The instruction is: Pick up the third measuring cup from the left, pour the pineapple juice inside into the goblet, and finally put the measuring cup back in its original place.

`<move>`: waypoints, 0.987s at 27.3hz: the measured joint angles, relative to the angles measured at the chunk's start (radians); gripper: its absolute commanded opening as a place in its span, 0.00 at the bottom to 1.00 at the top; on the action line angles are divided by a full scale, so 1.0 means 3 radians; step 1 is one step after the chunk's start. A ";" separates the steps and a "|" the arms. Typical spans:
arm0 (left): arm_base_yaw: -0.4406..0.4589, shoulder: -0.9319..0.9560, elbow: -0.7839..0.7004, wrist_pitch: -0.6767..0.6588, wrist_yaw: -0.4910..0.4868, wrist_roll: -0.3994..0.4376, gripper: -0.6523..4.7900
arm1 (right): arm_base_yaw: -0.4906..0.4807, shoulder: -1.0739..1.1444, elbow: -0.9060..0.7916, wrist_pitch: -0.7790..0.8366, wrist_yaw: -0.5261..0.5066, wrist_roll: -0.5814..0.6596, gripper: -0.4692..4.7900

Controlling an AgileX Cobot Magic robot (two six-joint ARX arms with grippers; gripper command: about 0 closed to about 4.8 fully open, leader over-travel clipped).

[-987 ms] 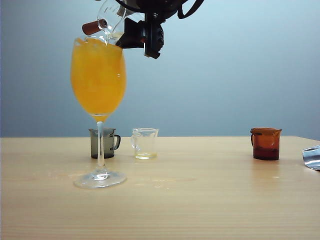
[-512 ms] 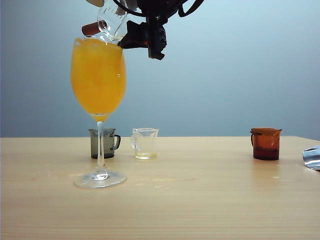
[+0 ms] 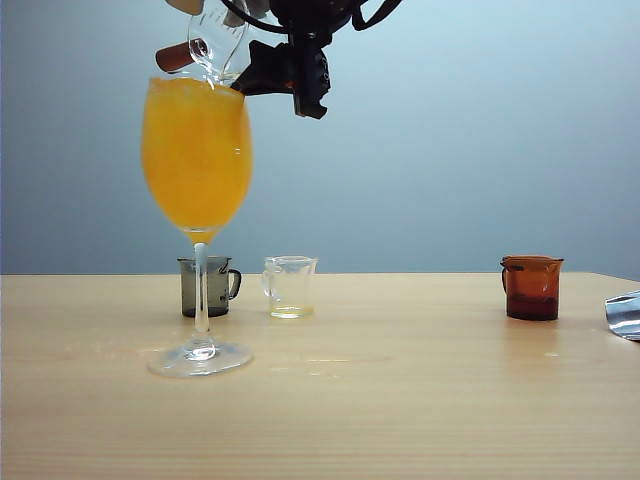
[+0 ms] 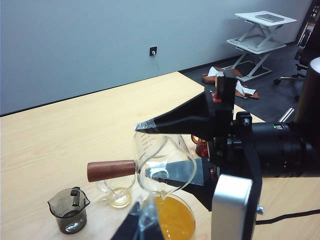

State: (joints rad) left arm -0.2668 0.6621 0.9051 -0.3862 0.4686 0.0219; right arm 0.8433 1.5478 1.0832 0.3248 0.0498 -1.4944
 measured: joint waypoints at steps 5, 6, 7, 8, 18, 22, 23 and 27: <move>0.0000 0.0000 0.0000 0.0000 0.0000 0.0000 0.11 | 0.0000 0.0000 0.0000 0.0001 0.0001 0.0000 0.27; 0.0000 0.0000 0.0001 0.0000 0.0000 0.0000 0.11 | 0.0000 0.0000 0.0000 0.0000 0.0001 0.0000 0.27; 0.0000 0.0000 0.0000 0.0000 0.0000 0.0000 0.11 | 0.0000 0.0000 0.0000 0.0000 0.0001 0.0000 0.27; 0.0000 0.0000 0.0000 0.0000 0.0000 0.0000 0.11 | 0.0000 0.0000 0.0000 0.0000 0.0001 0.0000 0.27; 0.0000 0.0000 0.0000 0.0000 0.0000 0.0000 0.11 | 0.0000 0.0000 0.0000 0.0006 0.0001 -0.0224 0.26; 0.0000 0.0000 0.0000 0.0000 0.0000 0.0000 0.11 | 0.0000 0.0000 0.0000 0.0042 0.0001 -0.0292 0.26; 0.0000 0.0000 0.0000 0.0000 0.0000 0.0000 0.11 | 0.0000 0.0000 0.0000 0.0046 0.0001 -0.0324 0.26; 0.0000 0.0000 0.0000 0.0000 0.0000 0.0000 0.11 | 0.0000 0.0000 0.0000 0.0050 0.0001 -0.0359 0.26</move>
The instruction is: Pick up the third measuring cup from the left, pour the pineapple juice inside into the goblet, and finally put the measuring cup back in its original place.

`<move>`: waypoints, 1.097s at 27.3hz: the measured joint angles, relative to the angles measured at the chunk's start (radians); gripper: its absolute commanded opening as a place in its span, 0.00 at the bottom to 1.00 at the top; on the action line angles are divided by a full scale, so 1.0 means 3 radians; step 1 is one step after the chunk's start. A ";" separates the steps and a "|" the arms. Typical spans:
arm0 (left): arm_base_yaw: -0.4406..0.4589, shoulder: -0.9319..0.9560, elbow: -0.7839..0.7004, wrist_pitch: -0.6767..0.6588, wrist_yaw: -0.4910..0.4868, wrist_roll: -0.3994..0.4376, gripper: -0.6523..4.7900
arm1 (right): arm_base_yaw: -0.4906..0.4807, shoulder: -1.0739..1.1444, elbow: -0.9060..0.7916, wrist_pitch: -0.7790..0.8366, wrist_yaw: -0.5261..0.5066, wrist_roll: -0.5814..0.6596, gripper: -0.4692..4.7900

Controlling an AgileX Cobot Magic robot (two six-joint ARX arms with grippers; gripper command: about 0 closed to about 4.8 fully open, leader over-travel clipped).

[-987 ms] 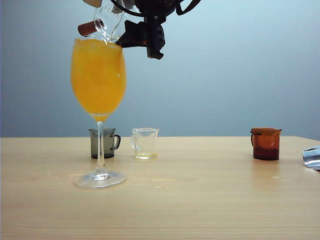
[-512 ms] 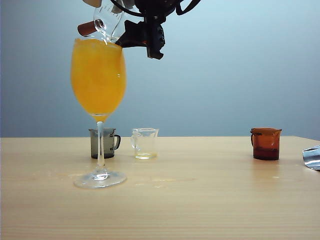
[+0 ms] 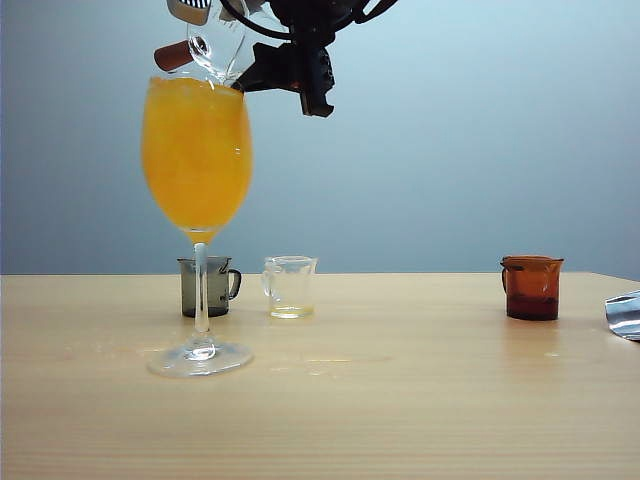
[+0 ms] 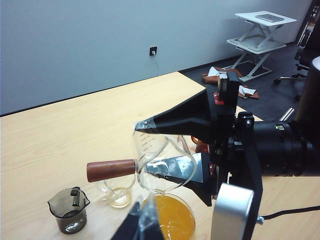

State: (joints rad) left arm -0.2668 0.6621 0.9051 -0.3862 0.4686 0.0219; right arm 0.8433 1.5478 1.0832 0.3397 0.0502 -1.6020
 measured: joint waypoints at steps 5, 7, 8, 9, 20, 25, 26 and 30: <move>0.0000 0.0000 0.0000 0.0000 0.0000 0.0000 0.11 | -0.0001 0.0000 0.0000 0.0004 0.0000 0.0196 0.26; 0.0000 -0.0001 0.0000 0.0000 0.0000 0.0000 0.11 | -0.0001 0.0000 0.0000 0.0005 0.0000 0.0332 0.26; 0.0000 -0.0001 0.0000 0.0000 0.0000 0.0000 0.11 | -0.0001 0.0000 0.0000 0.0005 0.0000 0.0430 0.26; 0.0000 0.0000 0.0000 0.0000 0.0000 0.0000 0.11 | -0.0001 0.0000 0.0000 0.0005 0.0000 0.0537 0.26; 0.0000 -0.0001 0.0000 0.0000 0.0000 0.0000 0.11 | -0.0015 0.0000 0.0000 0.0008 0.0245 0.1775 0.26; 0.0000 -0.0001 0.0000 0.0000 0.0000 0.0000 0.11 | -0.0100 -0.0001 0.0000 0.0010 0.0285 0.2094 0.22; 0.0000 0.0000 0.0000 0.0000 0.0000 0.0000 0.11 | -0.0141 -0.0001 0.0000 0.0013 0.0292 0.2190 0.21; 0.0000 -0.0001 0.0000 0.0000 0.0000 0.0000 0.11 | -0.0298 -0.0006 0.0000 0.0025 0.0294 0.2533 0.21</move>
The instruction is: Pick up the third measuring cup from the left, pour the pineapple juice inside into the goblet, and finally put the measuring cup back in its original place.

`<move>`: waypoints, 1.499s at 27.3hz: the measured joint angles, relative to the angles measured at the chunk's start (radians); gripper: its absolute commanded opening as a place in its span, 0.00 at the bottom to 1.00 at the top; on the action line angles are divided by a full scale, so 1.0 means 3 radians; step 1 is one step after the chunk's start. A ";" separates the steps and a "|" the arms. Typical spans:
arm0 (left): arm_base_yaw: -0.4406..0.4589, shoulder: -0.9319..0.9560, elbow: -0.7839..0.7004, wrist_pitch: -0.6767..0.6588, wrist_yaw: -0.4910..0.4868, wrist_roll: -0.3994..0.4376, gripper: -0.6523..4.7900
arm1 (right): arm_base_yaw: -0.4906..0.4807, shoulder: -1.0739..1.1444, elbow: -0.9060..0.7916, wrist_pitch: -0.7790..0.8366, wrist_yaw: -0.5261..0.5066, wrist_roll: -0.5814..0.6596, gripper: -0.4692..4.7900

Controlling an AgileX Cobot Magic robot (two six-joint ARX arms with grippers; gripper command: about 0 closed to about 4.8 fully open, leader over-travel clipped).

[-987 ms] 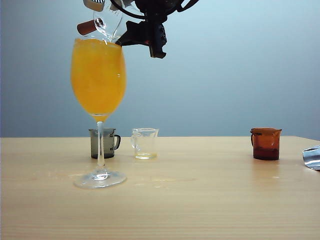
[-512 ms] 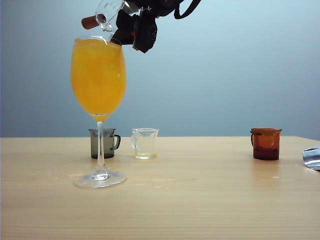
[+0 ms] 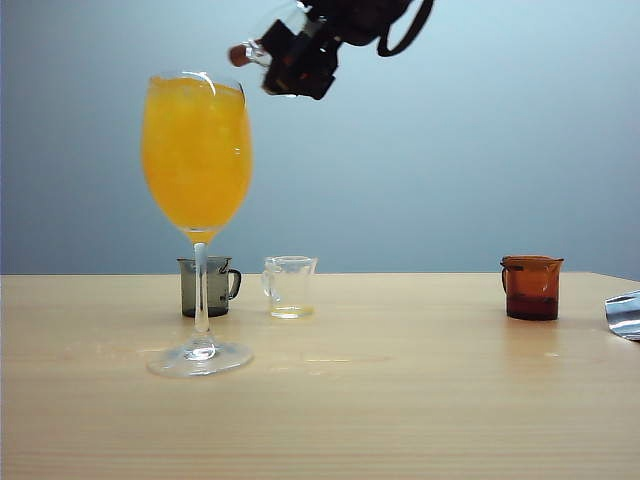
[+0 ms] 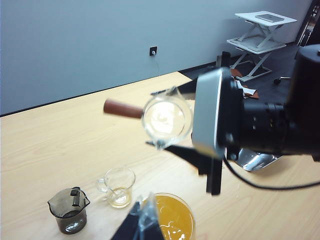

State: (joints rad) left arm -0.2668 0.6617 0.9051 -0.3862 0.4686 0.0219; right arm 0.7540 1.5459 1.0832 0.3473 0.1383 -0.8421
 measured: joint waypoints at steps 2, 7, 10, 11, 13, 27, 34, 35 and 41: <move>0.0000 0.0000 0.0000 0.0000 0.0000 0.0000 0.11 | -0.0084 -0.0001 0.0000 0.0001 0.0000 0.0167 0.21; 0.0000 0.0000 0.0000 0.0000 0.0000 0.0000 0.11 | -0.0304 -0.0001 0.0000 0.0001 0.0075 0.0604 0.21; 0.0000 0.0001 0.0000 0.0001 0.0000 0.0000 0.11 | -0.0473 0.0000 -0.0001 0.0003 0.0086 0.0992 0.18; 0.0000 0.0001 0.0000 0.0001 0.0000 0.0000 0.11 | -0.0506 0.0000 -0.0011 0.0018 0.0086 0.1074 0.18; 0.0000 0.0001 0.0000 0.0001 0.0000 0.0000 0.11 | -0.0554 -0.0003 -0.0092 0.0132 0.0095 0.1189 0.18; 0.0000 0.0003 0.0000 0.0001 0.0000 0.0000 0.11 | -0.0581 0.0127 -0.0938 0.1038 0.0593 0.2164 0.18; 0.0000 0.0003 0.0000 -0.0034 0.0130 0.0000 0.11 | -0.0576 0.0621 -0.0954 0.1502 0.0636 0.2333 0.18; 0.0001 0.0004 0.0000 -0.0100 0.0211 0.0000 0.11 | -0.0577 0.0748 -0.0955 0.1616 0.0665 0.2346 0.18; 0.0000 0.0005 0.0001 -0.0277 0.0296 0.0015 0.11 | -0.0577 0.1080 -0.0951 0.1994 0.0740 0.2513 0.18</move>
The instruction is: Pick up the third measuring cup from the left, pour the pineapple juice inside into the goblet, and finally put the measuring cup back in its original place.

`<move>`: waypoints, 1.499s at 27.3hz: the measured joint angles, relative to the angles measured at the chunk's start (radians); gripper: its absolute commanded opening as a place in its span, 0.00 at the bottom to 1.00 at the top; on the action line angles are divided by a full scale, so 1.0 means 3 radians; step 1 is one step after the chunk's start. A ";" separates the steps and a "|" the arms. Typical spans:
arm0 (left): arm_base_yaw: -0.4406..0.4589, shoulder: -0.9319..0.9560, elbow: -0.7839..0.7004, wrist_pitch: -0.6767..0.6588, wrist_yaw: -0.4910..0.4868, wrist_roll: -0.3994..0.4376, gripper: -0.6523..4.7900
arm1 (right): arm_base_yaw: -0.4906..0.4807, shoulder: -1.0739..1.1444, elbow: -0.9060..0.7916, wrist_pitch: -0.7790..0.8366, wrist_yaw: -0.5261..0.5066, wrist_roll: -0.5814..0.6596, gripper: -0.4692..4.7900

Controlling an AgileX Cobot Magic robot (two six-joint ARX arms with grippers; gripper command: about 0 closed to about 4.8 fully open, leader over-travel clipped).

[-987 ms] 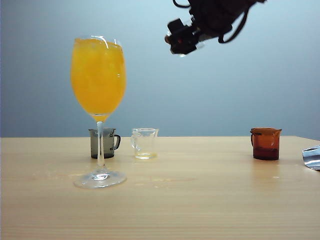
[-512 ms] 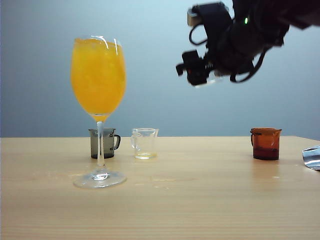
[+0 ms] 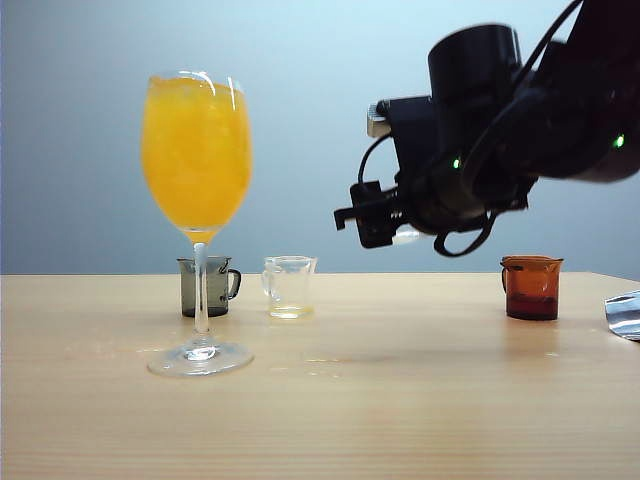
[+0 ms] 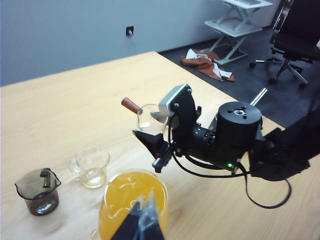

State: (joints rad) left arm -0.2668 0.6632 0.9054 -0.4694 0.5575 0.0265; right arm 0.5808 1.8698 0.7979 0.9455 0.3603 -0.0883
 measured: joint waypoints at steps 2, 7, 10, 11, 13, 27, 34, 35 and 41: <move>0.0000 0.0000 0.0000 -0.0013 0.0000 0.0000 0.11 | -0.0003 0.0086 0.0000 0.0100 0.0014 0.0019 0.18; 0.0000 0.0000 0.0000 -0.0013 0.0000 0.0020 0.11 | -0.0001 0.0245 0.0003 0.0249 0.0018 0.0093 0.18; 0.0000 0.0000 0.0000 -0.0013 -0.0001 0.0022 0.11 | -0.0004 0.0327 0.0043 0.0261 0.0071 0.0116 0.18; 0.0000 0.0000 0.0000 -0.0013 -0.0001 0.0022 0.11 | -0.0004 0.0348 0.0060 0.0262 0.0074 0.0118 0.18; 0.0000 0.0000 0.0000 -0.0013 -0.0001 0.0022 0.11 | -0.0006 0.0403 0.0108 0.0257 0.0074 0.0120 0.18; 0.0000 0.0000 0.0000 -0.0313 -0.0001 0.0187 0.11 | -0.0153 0.0688 0.0292 0.0276 0.0020 0.0187 0.18; 0.0000 0.0000 0.0000 -0.0359 -0.0001 0.0224 0.11 | -0.0191 0.0708 0.0294 0.0276 -0.0014 0.0261 0.18; 0.0000 0.0000 0.0000 -0.0366 0.0000 0.0224 0.11 | -0.0198 0.0712 0.0294 0.0284 -0.0018 0.0276 0.18; 0.0000 0.0000 0.0000 -0.0440 0.0001 0.0282 0.11 | -0.0198 0.0838 0.0364 0.0245 -0.0156 0.0295 0.18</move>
State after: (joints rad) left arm -0.2668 0.6632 0.9054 -0.6014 0.5579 0.1112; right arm 0.5213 2.1212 0.9070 1.0191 0.3134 0.0002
